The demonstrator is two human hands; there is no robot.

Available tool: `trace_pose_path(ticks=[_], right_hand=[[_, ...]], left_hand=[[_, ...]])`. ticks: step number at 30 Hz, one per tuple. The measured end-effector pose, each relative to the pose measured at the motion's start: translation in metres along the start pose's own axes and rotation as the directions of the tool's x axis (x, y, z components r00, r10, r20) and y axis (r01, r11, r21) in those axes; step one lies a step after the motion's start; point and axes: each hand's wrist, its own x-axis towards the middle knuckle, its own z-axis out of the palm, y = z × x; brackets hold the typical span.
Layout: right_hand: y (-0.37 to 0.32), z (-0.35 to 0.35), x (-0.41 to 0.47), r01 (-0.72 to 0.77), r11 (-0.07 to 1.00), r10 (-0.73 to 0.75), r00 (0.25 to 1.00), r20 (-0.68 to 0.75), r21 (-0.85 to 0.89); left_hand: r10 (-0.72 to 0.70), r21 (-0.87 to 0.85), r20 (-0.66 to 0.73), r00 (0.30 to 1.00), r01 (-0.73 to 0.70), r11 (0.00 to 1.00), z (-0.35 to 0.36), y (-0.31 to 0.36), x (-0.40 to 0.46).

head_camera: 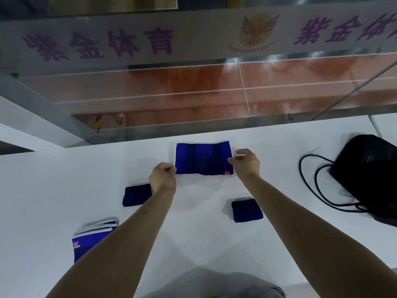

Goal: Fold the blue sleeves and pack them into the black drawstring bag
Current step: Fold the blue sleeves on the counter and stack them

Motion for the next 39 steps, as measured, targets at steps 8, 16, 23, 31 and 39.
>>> trace_pose_path(ticks=[8, 16, 23, 31, 39], right_hand=[[-0.002, -0.006, -0.019, -0.162, 0.981, 0.151, 0.983, 0.101, 0.106], [0.007, -0.012, -0.056, -0.314, 0.882, 0.229, 0.938, 0.261, 0.352], [0.000, -0.011, -0.082, -0.333, 0.818, 0.122, 0.897, 0.425, 0.469], [0.008, -0.026, -0.064, 0.242, 0.951, -0.190, 0.949, 0.253, -0.192], [0.009, -0.009, -0.049, 0.398, 0.883, -0.260, 0.855, 0.448, -0.247]], left_hand=[[0.407, 0.189, 0.060, 0.911, -0.411, 0.892, -0.007, 0.001, -0.016], [0.706, 0.357, 0.433, 0.561, -0.825, 0.437, 0.012, -0.021, -0.056], [0.732, 0.431, 0.435, 0.524, -0.835, 0.342, 0.017, -0.019, -0.062], [0.539, 0.243, 0.483, 0.690, -0.697, 0.675, 0.003, -0.017, -0.050], [0.411, 0.031, 0.575, 0.707, -0.522, 0.853, -0.015, -0.028, -0.040]])
